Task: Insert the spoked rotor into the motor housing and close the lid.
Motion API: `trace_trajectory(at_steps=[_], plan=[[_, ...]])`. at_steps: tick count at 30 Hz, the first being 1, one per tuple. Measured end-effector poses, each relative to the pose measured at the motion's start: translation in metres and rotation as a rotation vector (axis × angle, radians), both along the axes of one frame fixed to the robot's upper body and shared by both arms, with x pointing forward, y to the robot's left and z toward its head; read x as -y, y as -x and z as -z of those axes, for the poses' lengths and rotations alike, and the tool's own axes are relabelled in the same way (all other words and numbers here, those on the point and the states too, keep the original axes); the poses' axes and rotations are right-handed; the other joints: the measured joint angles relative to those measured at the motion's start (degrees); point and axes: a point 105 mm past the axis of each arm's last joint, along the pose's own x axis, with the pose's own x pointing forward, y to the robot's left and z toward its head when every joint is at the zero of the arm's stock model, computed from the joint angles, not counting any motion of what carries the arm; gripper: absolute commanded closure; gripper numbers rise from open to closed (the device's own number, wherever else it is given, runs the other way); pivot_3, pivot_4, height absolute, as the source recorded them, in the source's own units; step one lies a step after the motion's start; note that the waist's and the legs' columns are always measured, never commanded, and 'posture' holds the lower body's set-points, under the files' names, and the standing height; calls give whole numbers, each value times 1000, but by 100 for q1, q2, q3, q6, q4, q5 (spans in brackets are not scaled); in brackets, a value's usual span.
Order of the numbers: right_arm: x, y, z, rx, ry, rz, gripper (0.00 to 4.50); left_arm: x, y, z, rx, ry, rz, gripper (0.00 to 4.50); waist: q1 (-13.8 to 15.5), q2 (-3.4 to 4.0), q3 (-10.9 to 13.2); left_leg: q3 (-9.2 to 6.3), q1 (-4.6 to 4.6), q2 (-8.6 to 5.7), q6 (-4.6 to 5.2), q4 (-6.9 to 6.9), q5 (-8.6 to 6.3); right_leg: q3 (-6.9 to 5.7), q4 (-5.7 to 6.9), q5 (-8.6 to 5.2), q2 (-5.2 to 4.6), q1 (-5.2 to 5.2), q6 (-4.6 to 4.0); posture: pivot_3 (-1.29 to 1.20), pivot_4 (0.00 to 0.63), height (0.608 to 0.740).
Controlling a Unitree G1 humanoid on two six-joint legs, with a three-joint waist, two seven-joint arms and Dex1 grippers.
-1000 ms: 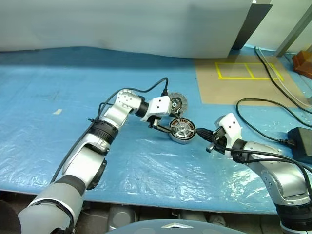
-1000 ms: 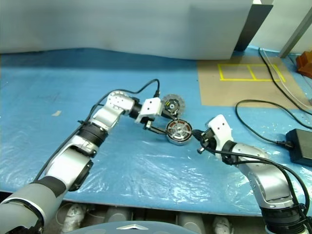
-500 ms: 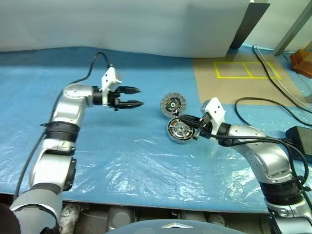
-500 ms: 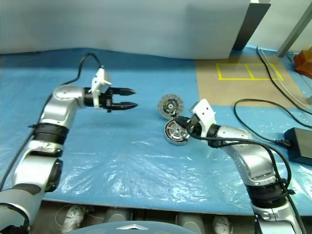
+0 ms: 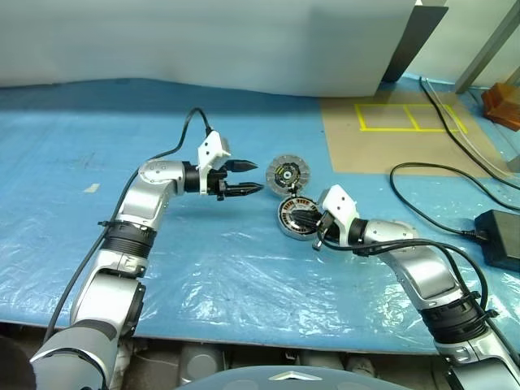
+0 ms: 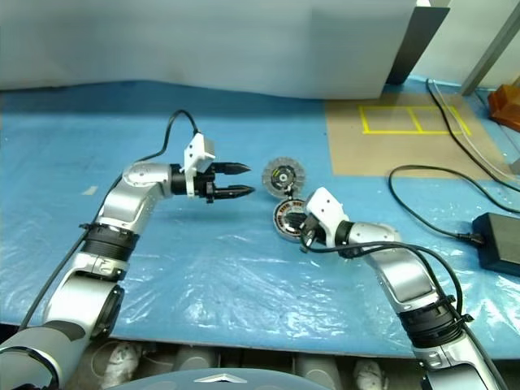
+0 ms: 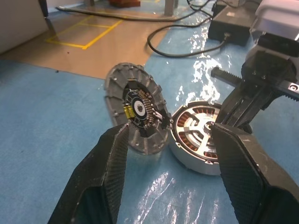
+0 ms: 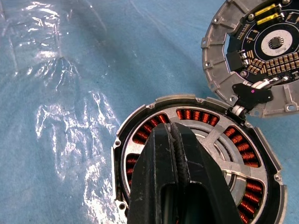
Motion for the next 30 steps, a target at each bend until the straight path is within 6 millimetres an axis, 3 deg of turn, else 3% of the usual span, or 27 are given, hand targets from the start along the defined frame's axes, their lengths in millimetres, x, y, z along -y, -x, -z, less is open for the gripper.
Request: trace_trajectory(at_steps=[5,12,19,22,25,29,30], plan=[[11,-7,-9,-91,-184,106,4500,1,-13,-4,-3,9,-26,1556,13,-1,1,1,-9,-12,24,5,20,-2,3,4,-20,4,3,0,150,740],[18,5,-52,-102,-283,95,4500,-3,-38,-24,-41,100,-71,1556,15,0,2,-2,-24,-5,24,-11,23,-5,-2,18,-2,-9,24,0,150,740],[27,10,-46,-124,-237,149,4500,10,-50,2,-136,36,-92,1556,72,-6,7,-3,-30,-7,23,-13,23,-5,-13,20,-4,-9,28,0,150,740],[31,12,-44,-128,-216,161,4500,16,-61,2,-163,33,-158,1556,114,-15,13,-5,-31,-8,23,-9,23,-5,-12,22,-6,-9,32,0,150,740],[36,17,-38,-145,-194,184,4500,27,-66,-11,-218,116,-177,2140,132,-19,16,-6,-33,-16,23,-9,23,-5,-13,23,-15,-9,36,0,150,740],[38,23,-33,-153,-166,197,4500,40,-57,-22,-301,201,-74,3407,122,-23,18,-6,-31,-19,22,-13,23,-4,-15,23,-18,-9,38,0,150,740],[39,25,-31,-157,-160,203,4500,42,-54,-23,-321,218,-51,3407,119,-23,18,-7,-30,-19,22,-14,23,-4,-15,23,-17,-9,38,0,150,740]])
